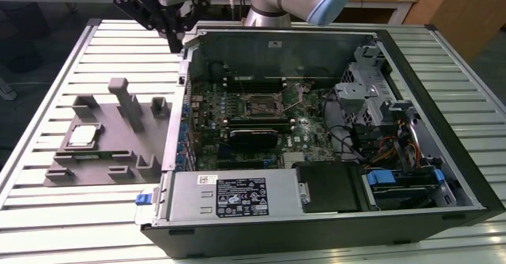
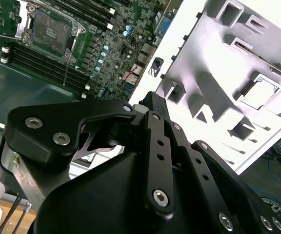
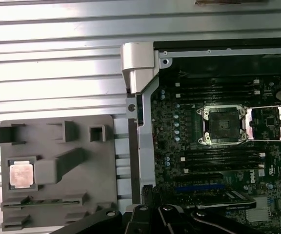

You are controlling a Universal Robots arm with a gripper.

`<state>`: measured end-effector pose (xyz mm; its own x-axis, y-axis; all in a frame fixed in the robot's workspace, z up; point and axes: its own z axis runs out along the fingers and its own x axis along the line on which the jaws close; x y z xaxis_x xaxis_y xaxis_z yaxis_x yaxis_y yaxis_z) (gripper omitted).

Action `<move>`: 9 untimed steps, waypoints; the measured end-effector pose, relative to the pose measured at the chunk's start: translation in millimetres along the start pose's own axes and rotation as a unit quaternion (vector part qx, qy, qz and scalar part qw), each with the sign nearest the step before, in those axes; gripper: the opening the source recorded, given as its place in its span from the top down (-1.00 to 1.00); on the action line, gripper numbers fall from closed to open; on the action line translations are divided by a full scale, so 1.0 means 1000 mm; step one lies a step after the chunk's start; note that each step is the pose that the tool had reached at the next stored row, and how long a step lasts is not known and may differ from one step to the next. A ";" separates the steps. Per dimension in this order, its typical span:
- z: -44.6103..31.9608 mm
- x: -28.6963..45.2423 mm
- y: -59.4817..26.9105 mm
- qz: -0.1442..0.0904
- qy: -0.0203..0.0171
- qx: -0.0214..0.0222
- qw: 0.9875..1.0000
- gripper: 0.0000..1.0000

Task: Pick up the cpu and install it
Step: 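Reach for the cpu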

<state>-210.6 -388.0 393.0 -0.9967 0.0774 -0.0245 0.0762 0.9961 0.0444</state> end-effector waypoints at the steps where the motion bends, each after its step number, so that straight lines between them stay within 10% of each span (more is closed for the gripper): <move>1: 0.0000 0.0007 0.0003 0.000 0.000 0.000 1.000 0.79; 9: 0.0000 0.0061 0.0024 0.000 0.000 0.000 1.000 0.79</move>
<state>-216.5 -385.1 393.0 -0.9967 0.0774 -0.0245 0.0762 0.9961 0.0444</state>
